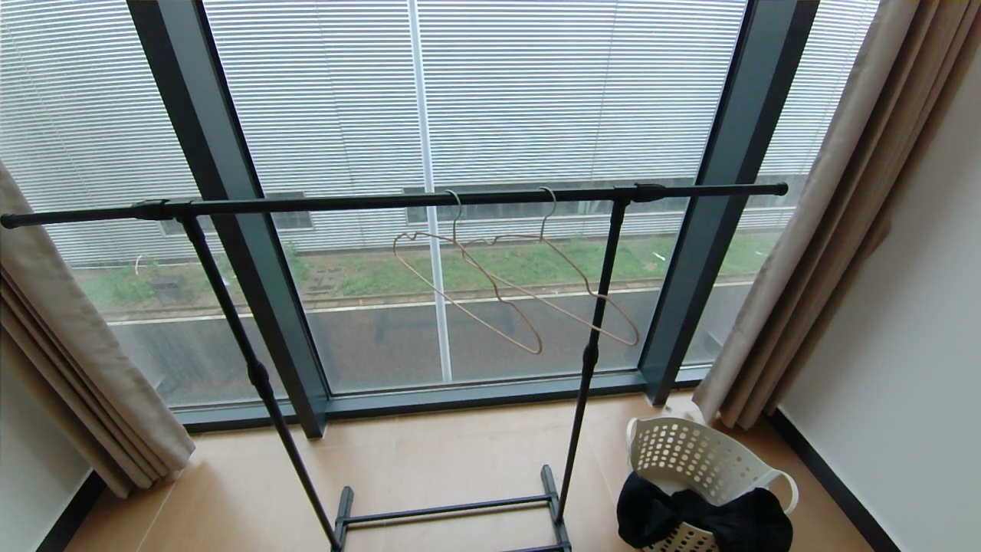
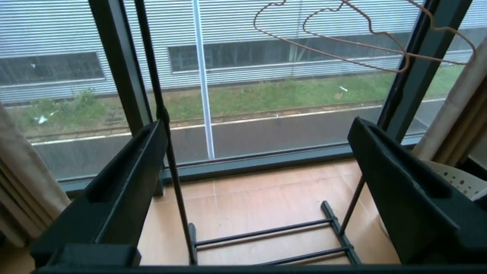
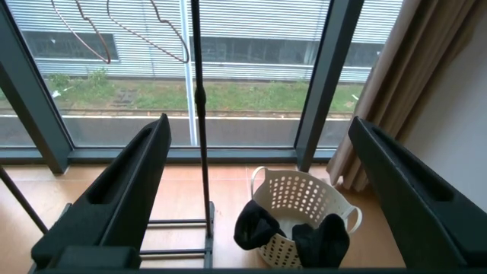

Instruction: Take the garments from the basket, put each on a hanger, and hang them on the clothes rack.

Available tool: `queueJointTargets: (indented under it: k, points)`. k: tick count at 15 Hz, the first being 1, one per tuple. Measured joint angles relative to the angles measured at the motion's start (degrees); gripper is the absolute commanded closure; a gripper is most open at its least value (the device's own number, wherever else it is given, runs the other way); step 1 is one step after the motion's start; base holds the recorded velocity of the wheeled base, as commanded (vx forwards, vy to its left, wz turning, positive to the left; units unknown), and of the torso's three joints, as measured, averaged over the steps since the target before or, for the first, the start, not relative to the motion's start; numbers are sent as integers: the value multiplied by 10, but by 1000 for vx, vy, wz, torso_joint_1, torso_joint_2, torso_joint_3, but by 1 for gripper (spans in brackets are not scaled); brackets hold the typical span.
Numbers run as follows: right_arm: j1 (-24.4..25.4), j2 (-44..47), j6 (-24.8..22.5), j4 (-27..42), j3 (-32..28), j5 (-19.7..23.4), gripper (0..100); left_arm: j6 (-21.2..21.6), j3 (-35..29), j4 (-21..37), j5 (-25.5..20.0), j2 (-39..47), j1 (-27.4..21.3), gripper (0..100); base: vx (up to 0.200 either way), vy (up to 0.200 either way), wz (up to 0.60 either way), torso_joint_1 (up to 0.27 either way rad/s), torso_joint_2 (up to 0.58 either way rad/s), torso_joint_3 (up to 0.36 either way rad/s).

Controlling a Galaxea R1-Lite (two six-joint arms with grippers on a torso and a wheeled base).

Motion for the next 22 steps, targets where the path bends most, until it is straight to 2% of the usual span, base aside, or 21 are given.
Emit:
queueJointTargets:
  k: [2,6,22]
  points:
    - [0,0,-7,0,0,0,0,11,0,0,-23,0,0,0,0,0,0,0,0,0]
    - [0,0,-7,0,0,0,0,0,0,0,-15,0,0,0,0,0,0,-19,30,21]
    - [0,0,-5,0,0,0,0,3,0,0,-18,0,0,0,0,0,0,-155,362,203]
